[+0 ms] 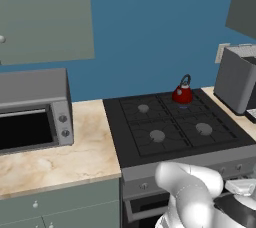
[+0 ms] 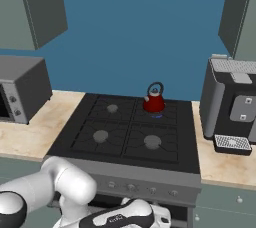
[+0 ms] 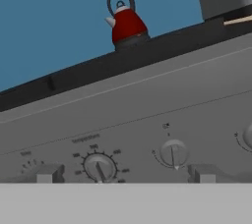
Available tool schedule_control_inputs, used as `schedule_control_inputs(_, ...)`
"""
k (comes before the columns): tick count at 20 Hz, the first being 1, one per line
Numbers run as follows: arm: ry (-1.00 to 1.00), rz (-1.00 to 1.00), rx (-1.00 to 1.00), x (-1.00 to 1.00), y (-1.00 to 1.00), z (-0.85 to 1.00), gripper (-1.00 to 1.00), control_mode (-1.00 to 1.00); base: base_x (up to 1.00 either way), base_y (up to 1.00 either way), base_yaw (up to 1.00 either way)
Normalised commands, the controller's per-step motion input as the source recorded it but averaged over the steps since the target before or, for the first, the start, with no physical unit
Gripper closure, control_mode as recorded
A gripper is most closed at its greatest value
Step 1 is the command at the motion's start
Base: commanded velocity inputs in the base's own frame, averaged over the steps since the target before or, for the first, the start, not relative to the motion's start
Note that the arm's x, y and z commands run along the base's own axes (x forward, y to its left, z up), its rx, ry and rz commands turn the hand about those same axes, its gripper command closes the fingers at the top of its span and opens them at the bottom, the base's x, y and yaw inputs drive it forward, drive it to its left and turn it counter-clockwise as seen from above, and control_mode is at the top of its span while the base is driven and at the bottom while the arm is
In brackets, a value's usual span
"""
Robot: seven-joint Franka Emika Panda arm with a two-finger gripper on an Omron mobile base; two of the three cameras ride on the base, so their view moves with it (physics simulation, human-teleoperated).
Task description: Lower the heat of the kettle.
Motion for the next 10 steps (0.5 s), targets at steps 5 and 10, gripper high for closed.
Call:
schedule_control_inputs(5,0.0,0.0,0.0,0.29,0.0,0.0,-1.0,-1.0,0.0,0.0,0.0)
schedule_control_inputs(10,0.0,0.0,0.0,0.09,0.0,-0.06,-1.0,-1.0,0.0,0.0,0.0)
